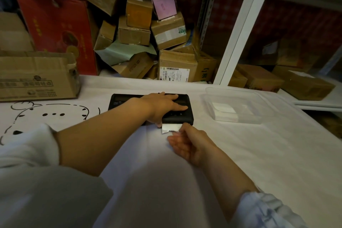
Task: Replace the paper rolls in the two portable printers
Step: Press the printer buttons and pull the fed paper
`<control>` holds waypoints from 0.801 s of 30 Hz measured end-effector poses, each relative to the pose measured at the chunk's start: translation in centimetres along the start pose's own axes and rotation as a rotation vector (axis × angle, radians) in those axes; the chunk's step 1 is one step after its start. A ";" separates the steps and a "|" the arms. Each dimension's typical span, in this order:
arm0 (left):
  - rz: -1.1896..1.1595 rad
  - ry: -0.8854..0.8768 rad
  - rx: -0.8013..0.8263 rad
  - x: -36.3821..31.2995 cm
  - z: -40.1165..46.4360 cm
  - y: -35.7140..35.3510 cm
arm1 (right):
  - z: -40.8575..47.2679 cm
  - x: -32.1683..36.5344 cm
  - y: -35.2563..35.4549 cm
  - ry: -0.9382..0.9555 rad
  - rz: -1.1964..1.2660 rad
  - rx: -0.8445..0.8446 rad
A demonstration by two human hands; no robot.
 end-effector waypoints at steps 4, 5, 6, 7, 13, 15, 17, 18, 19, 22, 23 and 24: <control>-0.001 0.004 -0.001 -0.2 -0.2 0.1 | -0.3 0.2 0.5 -0.022 0.037 0.063; 0.001 0.010 0.001 -0.2 -0.2 0.1 | -0.4 0.2 0.5 -0.030 0.052 0.080; 0.002 0.013 0.000 -0.3 -0.2 0.1 | -0.3 0.2 0.4 -0.034 0.056 0.089; 0.003 0.013 -0.001 -0.3 -0.2 0.1 | -0.3 0.2 0.3 -0.032 0.051 0.092; -0.009 0.019 0.017 -0.4 -0.5 0.2 | -0.2 0.1 0.2 -0.011 -0.012 0.056; -0.010 0.013 0.013 -0.4 -0.6 0.3 | -0.3 0.0 0.5 -0.022 0.003 0.076; -0.005 0.014 0.013 -0.5 -0.6 0.3 | -0.2 0.0 0.8 -0.022 0.008 0.085; -0.004 0.016 0.014 -0.5 -0.7 0.3 | -0.1 0.0 0.7 -0.022 0.010 0.087; -0.003 0.017 0.012 -0.5 -0.7 0.3 | 0.0 0.1 0.6 -0.022 0.018 0.083; -0.009 0.017 0.008 -0.4 -0.6 0.3 | 0.3 0.4 0.3 0.000 0.012 0.047; -0.010 0.019 0.007 -0.4 -0.5 0.3 | 0.5 0.5 0.2 0.012 -0.009 0.030; -0.007 0.019 0.008 -0.4 -0.5 0.2 | 0.6 0.5 0.1 0.022 -0.029 0.015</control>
Point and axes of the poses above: each hand's wrist, its own z-axis towards the middle knuckle, its own y-axis out of the back of the hand, x = y × z, the point moved 4 cm from there along z, towards the middle knuckle, and after that the axes turned 3 degrees about y, right-handed, at the moved point
